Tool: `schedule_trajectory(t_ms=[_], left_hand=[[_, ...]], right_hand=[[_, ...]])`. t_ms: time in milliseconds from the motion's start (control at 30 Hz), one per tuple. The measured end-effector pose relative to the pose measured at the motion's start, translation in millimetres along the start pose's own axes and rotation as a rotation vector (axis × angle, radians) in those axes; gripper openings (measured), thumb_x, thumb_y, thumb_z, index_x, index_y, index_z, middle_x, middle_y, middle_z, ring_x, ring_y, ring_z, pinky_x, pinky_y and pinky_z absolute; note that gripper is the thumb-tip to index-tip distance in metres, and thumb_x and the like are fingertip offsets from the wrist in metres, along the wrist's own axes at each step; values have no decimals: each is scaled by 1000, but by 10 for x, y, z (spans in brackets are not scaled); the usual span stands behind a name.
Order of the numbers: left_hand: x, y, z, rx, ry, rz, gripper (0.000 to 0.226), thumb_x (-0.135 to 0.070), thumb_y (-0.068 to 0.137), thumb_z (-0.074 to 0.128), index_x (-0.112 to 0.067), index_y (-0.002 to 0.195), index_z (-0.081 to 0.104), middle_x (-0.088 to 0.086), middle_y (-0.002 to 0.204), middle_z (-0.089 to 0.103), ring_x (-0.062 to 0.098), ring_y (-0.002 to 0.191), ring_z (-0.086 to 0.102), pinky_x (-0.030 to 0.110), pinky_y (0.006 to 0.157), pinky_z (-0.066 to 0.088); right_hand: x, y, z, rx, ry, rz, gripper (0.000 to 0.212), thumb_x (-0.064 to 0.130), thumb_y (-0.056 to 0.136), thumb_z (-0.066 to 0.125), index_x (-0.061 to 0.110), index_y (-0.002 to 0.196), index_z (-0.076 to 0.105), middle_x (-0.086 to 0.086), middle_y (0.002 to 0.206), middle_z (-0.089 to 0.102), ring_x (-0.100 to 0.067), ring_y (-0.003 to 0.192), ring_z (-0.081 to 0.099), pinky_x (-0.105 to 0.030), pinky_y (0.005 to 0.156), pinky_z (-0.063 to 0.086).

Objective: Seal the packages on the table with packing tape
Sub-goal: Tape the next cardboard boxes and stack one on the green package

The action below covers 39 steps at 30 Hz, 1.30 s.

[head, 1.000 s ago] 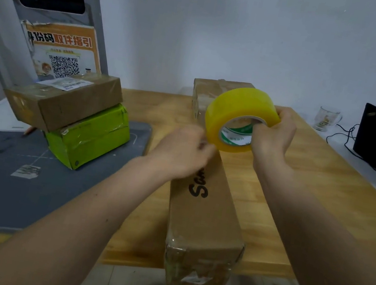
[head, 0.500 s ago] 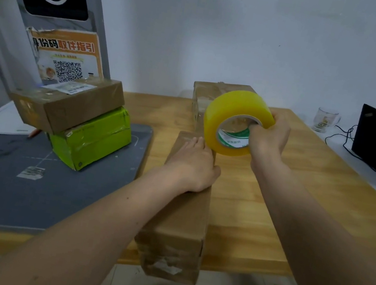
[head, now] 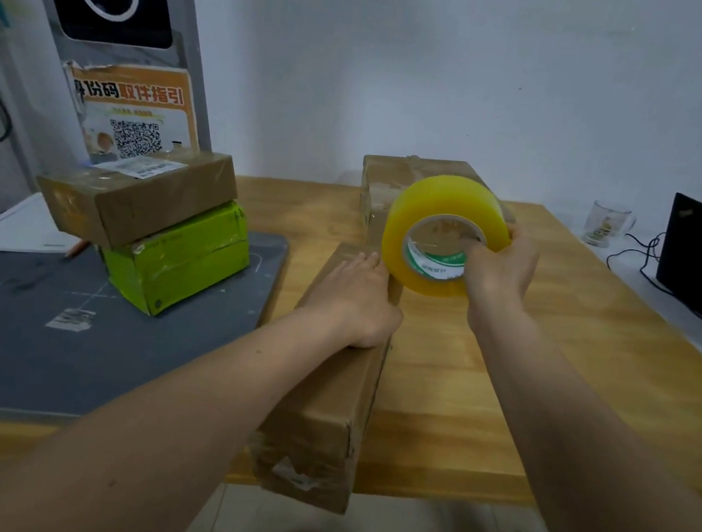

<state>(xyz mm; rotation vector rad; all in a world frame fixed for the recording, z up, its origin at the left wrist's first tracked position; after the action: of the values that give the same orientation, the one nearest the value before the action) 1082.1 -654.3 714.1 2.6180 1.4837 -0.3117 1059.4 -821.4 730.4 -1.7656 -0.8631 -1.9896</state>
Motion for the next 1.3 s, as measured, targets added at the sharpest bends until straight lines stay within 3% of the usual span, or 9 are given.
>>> schedule_trajectory(t_ms=[133, 267, 500, 600, 700, 933, 1067, 1200, 1300], left_hand=[[28, 17, 3, 61, 62, -44, 83, -45, 93, 46, -17, 158, 3, 0, 165, -3, 19, 151, -2, 40, 123, 7], [34, 18, 3, 124, 40, -148, 79, -39, 93, 45, -28, 157, 0, -4, 164, -10, 23, 151, -10, 66, 115, 8], [22, 10, 14, 120, 7, -157, 75, -31, 91, 42, -47, 152, 3, -1, 165, -9, 27, 150, -11, 67, 111, 8], [34, 18, 31, 126, 32, -156, 74, -36, 92, 42, -45, 153, 1, -1, 164, -11, 27, 150, -11, 66, 111, 9], [53, 21, 39, 128, 48, -169, 76, -43, 93, 41, -38, 155, -1, -2, 164, -12, 25, 150, -12, 65, 112, 9], [145, 63, 23, 103, 24, -310, 90, -54, 88, 50, -28, 157, -1, 9, 164, -8, 35, 150, 1, 59, 114, 18], [232, 122, 0, 110, -129, -364, 95, -58, 75, 59, -44, 154, 7, 15, 160, 14, 40, 142, 24, 50, 108, 35], [367, 162, -62, 51, -315, -350, 93, -51, 73, 68, -43, 152, 20, 10, 159, 22, 36, 142, 25, 45, 107, 33], [456, 143, -125, -30, -816, -312, 93, -35, 65, 78, -33, 148, 38, 3, 150, 44, 28, 129, 47, 38, 100, 45]], right_hand=[[4, -1, -34, -3, -30, -15, 29, 3, 81, 68, 18, 104, 56, -6, 102, 64, -17, 83, 60, -21, 57, 43], [-70, 8, -87, 11, -42, 18, 31, -2, 82, 62, 15, 106, 52, -6, 103, 59, -19, 86, 59, -20, 53, 41], [-284, 40, -295, -39, -21, 81, 25, 9, 86, 67, 17, 100, 49, 2, 92, 51, -11, 74, 52, -21, 53, 37], [-534, -57, -319, -18, 74, 173, 21, 11, 88, 67, 19, 101, 52, 4, 90, 54, -19, 86, 57, -30, 71, 48], [-800, -235, -289, -24, 205, 316, 45, 12, 89, 69, 14, 131, 52, -3, 118, 62, -26, 114, 58, -45, 101, 47], [-966, -342, -212, -51, 345, 428, 52, 6, 85, 72, 15, 133, 54, -6, 116, 64, -27, 110, 60, -52, 100, 48], [-1099, -520, -49, -4, 588, 656, 55, 13, 83, 75, 17, 133, 53, -9, 123, 63, -30, 112, 61, -47, 89, 53], [-1033, -729, 218, 84, 832, 763, 43, 8, 88, 68, 6, 129, 56, -18, 120, 66, -29, 103, 67, -35, 72, 56], [-688, -591, 307, 167, 875, 641, 42, 3, 90, 63, 1, 131, 54, -18, 119, 66, -28, 105, 66, -36, 83, 56]])
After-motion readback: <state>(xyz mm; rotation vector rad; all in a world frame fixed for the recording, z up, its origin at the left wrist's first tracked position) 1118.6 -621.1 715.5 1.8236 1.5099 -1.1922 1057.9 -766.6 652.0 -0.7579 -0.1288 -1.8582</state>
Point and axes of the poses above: each hand's wrist, its own y-axis towards the middle knuckle, its own z-axis out of the palm, x = y × z, the point moved 6 cm from there along y, towards the middle knuckle
